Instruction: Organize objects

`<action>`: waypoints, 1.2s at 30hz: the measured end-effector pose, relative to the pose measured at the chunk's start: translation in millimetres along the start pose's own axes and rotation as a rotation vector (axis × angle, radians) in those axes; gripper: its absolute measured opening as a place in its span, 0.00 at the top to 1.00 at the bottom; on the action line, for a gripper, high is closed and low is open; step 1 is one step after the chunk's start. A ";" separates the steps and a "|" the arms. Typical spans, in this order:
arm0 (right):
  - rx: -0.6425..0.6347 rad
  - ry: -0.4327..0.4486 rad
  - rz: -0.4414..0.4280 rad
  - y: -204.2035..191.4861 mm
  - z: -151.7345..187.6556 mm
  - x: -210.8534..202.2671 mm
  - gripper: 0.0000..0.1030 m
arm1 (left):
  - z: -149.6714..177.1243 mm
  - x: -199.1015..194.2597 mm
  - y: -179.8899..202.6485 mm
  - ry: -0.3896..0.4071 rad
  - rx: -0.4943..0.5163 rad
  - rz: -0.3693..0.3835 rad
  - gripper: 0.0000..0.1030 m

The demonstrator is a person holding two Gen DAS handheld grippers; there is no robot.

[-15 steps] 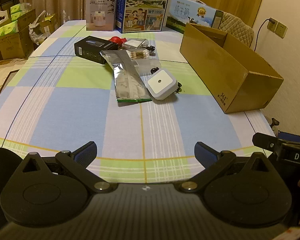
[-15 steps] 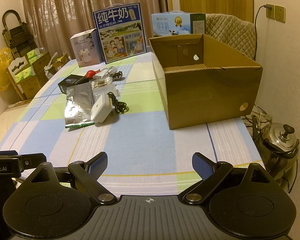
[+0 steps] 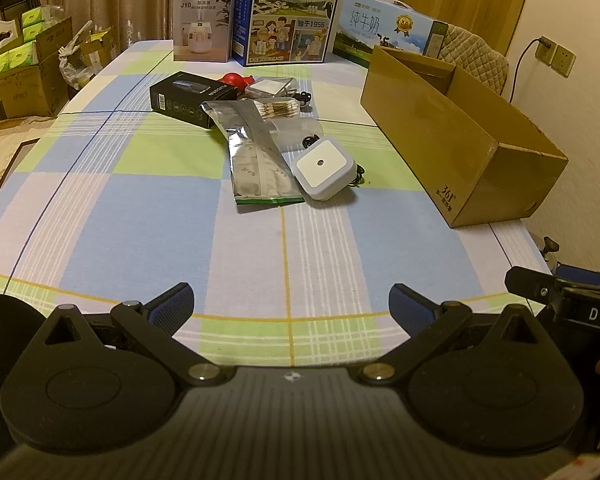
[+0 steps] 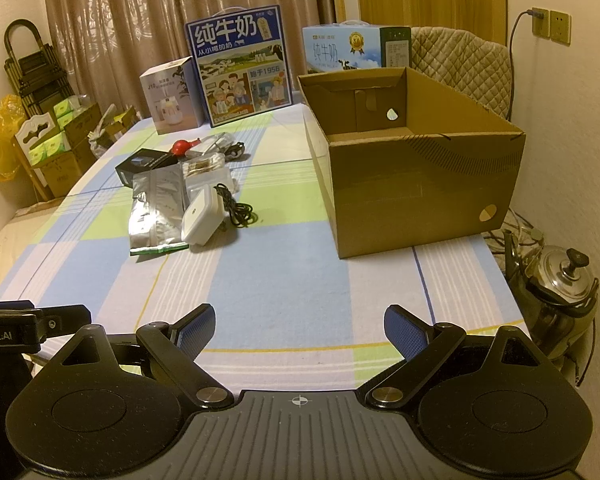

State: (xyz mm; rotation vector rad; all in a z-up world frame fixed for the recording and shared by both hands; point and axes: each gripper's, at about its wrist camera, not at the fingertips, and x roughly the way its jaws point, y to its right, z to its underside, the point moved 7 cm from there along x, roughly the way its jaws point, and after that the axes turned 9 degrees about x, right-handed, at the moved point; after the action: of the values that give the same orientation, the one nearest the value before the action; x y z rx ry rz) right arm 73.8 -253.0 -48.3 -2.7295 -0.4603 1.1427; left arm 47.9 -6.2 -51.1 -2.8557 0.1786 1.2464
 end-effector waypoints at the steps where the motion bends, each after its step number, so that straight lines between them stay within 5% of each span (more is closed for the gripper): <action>1: 0.000 0.000 0.000 0.0 0.0 -0.1 0.13 | -0.1 0.0 0.0 0.000 -0.001 0.000 0.01; 36: 0.018 -0.003 -0.029 -1.1 -3.8 0.1 0.13 | -2.3 -2.6 -3.6 0.007 -0.019 0.005 0.01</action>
State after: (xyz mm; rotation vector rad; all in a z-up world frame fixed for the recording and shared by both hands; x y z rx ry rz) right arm 76.3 -252.0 -45.4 -2.6974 -0.4862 1.1384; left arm 48.3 -2.5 -47.7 -2.8774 0.1751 1.2466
